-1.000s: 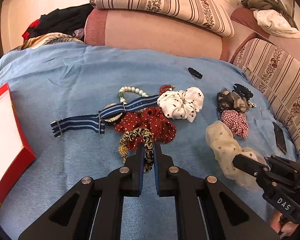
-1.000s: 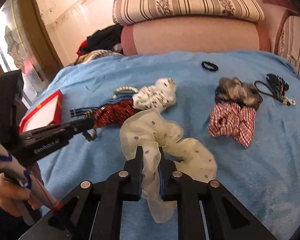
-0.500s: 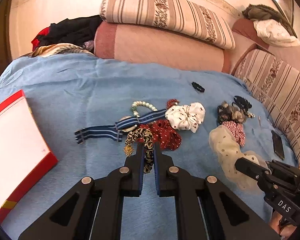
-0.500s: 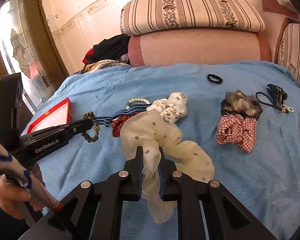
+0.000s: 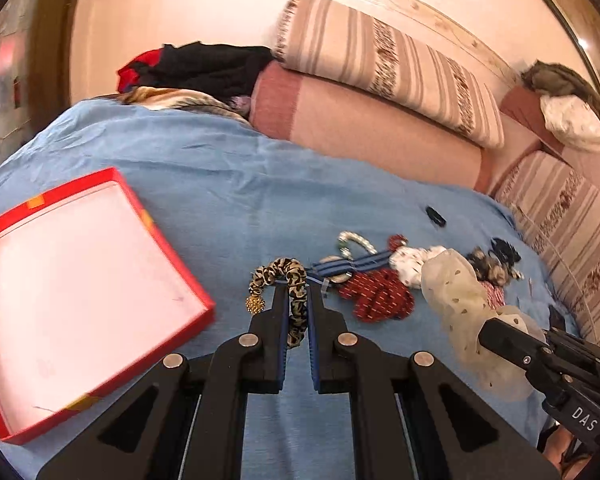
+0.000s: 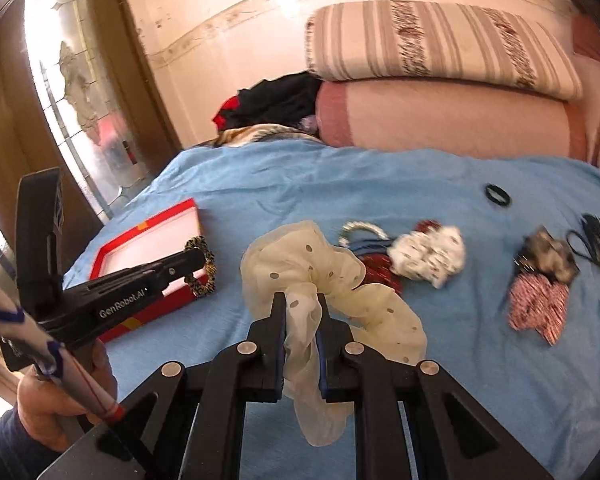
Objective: Organize jewelry
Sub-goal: 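Carry both held scrunchies over the red-rimmed white tray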
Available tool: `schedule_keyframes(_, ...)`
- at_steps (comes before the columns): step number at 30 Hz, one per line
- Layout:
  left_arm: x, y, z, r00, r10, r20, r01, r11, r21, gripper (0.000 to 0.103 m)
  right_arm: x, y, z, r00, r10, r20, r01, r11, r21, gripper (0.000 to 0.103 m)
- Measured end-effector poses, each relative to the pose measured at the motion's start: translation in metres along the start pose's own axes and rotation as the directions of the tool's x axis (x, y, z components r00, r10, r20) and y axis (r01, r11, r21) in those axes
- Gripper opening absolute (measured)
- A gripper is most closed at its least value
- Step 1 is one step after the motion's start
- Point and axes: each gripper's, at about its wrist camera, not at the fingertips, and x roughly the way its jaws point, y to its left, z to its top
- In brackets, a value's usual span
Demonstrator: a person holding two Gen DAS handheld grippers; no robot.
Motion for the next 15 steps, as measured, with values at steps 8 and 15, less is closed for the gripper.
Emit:
schedule_keyframes(8, -0.020, 0.040, 0.014, 0.998, 0.025, 0.055, -0.020, 0.997, -0.080, 0.008, 0.026, 0.040, 0.022, 0.998, 0.064, -0.024, -0.065, 0.996, -0.055, 0.013)
schedule_keyframes(15, -0.029, 0.090, 0.030, 0.991, 0.108, 0.073, -0.096, 0.983, -0.159, 0.008, 0.059, 0.080, 0.045, 0.990, 0.124, -0.064, -0.131, 0.985, -0.111, 0.013)
